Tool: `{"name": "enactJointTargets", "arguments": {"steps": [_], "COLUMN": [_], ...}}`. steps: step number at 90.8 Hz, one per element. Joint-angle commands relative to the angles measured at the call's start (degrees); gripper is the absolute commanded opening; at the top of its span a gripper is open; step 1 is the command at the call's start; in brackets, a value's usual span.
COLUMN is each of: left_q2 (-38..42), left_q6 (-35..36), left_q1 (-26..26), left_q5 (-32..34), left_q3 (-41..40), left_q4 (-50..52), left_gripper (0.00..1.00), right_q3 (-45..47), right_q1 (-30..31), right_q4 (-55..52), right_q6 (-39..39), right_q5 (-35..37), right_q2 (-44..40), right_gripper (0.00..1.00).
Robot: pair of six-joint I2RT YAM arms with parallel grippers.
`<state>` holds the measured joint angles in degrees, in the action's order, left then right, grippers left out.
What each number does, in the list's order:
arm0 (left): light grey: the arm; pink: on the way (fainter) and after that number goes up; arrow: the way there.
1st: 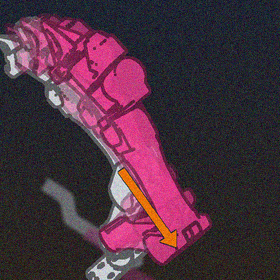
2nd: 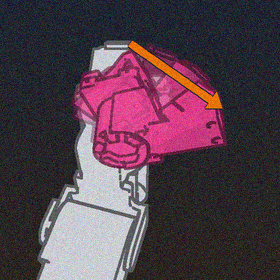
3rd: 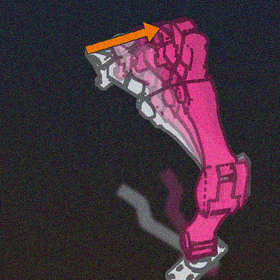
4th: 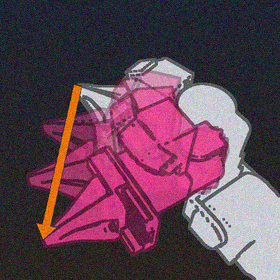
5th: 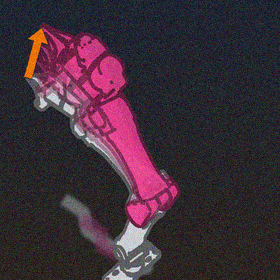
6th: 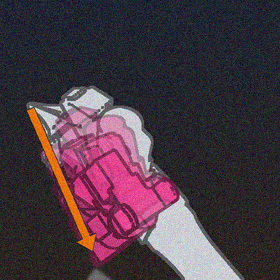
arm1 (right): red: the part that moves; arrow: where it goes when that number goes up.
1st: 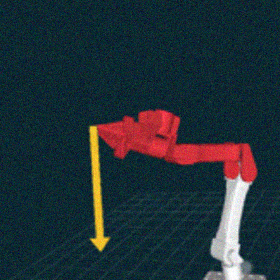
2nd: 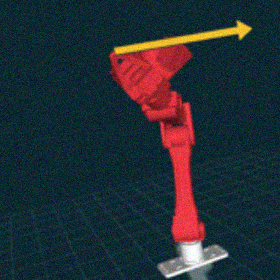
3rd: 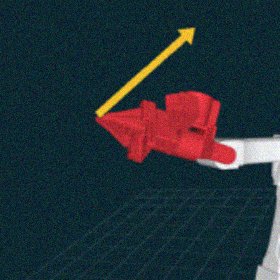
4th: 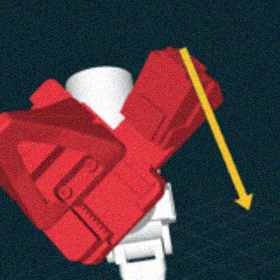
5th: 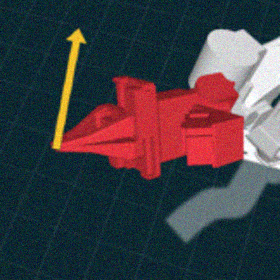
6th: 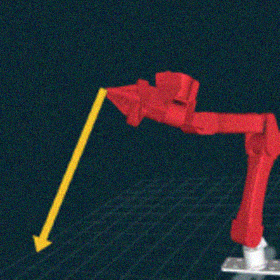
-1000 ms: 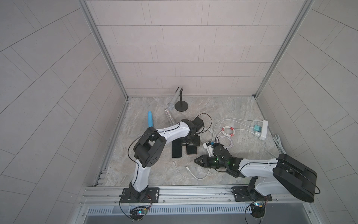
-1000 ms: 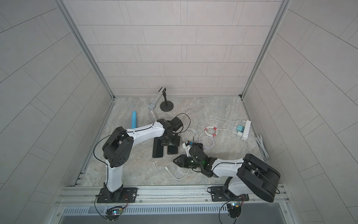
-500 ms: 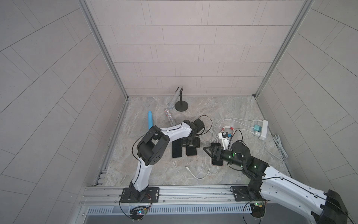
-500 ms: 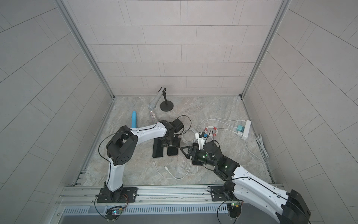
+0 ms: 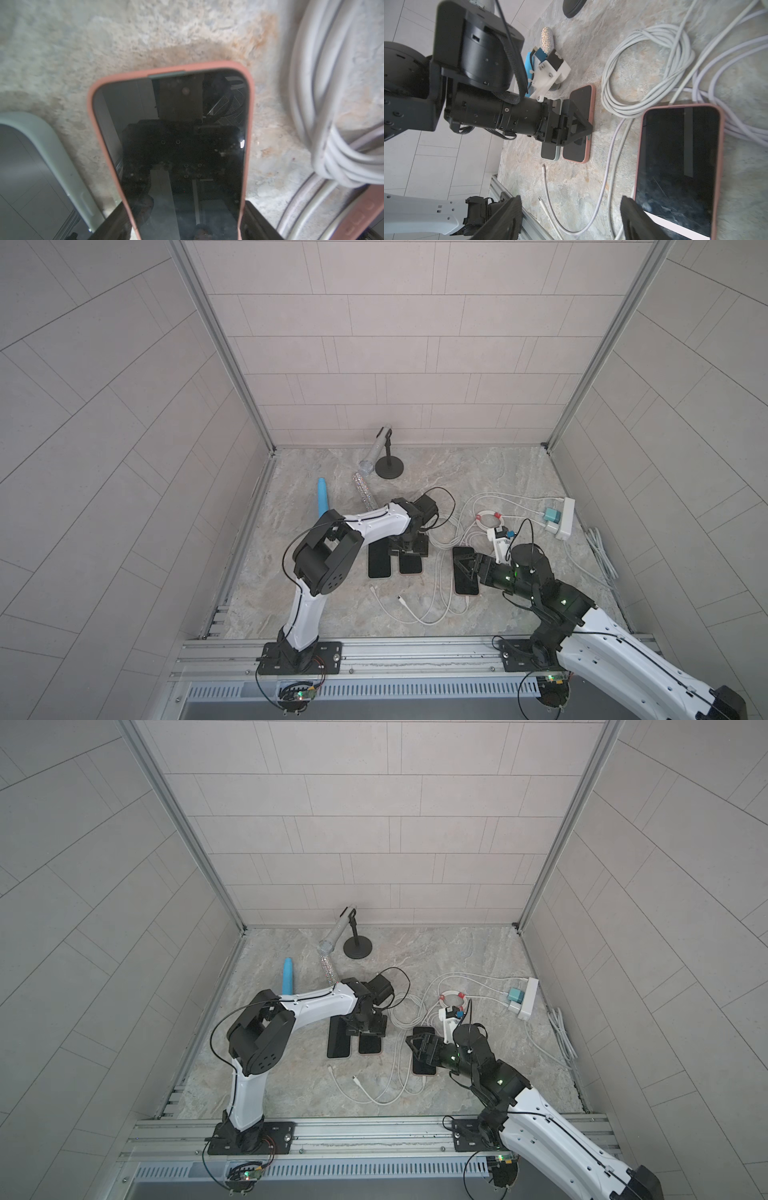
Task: Unplug the charging cable from the phone
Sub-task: Place the phone at the center of the board.
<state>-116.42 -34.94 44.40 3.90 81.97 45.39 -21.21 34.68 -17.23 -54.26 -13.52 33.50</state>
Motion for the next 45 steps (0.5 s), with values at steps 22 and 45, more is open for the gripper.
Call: {"name": "enactJointTargets", "arguments": {"steps": [22, 45], "left_q2": [4.3, 8.1], "left_q6": [1.1, 0.9], "left_q1": [1.6, 3.4], "left_q5": [0.0, 0.3], "left_q3": [-1.2, 0.2], "left_q4": [2.1, 4.5], "left_gripper": [1.00, 1.00], "right_q3": [-0.1, -0.8], "right_q1": [-6.6, -11.0], "right_q4": [-5.6, -9.7], "right_q6": [4.1, 7.2], "right_q5": [-4.8, -5.8], "right_q2": [-1.3, -2.6], "right_gripper": [0.79, 0.79]}}
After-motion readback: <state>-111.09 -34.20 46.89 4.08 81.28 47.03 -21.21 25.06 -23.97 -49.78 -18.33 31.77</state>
